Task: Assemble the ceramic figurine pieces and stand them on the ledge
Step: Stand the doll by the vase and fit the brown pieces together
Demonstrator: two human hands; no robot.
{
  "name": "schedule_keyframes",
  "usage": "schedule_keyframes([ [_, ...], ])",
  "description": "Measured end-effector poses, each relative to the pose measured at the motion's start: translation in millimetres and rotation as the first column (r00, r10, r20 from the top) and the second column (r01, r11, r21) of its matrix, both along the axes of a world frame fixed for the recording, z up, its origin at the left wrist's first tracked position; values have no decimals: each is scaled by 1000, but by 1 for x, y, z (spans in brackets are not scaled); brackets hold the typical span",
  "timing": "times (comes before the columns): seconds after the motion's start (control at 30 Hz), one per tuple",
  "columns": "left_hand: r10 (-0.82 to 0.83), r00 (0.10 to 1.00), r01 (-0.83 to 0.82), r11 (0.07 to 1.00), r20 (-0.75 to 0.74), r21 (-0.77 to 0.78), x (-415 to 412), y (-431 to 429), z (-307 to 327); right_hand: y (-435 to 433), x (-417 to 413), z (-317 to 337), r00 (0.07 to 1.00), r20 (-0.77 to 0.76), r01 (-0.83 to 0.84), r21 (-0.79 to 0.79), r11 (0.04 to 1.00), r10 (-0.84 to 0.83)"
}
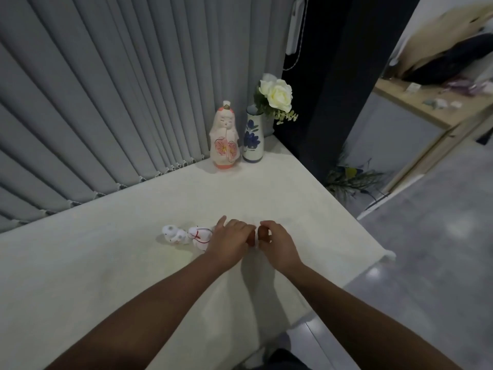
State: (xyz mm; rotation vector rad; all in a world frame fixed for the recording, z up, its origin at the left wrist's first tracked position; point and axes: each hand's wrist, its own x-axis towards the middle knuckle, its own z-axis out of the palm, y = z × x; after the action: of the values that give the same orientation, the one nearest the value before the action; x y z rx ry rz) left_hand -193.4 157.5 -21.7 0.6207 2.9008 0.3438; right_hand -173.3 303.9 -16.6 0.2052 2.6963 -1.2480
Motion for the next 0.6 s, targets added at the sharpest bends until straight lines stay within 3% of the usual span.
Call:
schedule_keyframes([
  [0.4, 50, 996, -48, 998, -77, 33, 6, 2, -11, 5, 8, -22, 991, -133, 1, 57, 998, 7],
  [0.6, 97, 993, -98, 995, -60, -9, -2, 7, -8, 16, -1, -29, 982, -138, -119, 102, 988, 132],
])
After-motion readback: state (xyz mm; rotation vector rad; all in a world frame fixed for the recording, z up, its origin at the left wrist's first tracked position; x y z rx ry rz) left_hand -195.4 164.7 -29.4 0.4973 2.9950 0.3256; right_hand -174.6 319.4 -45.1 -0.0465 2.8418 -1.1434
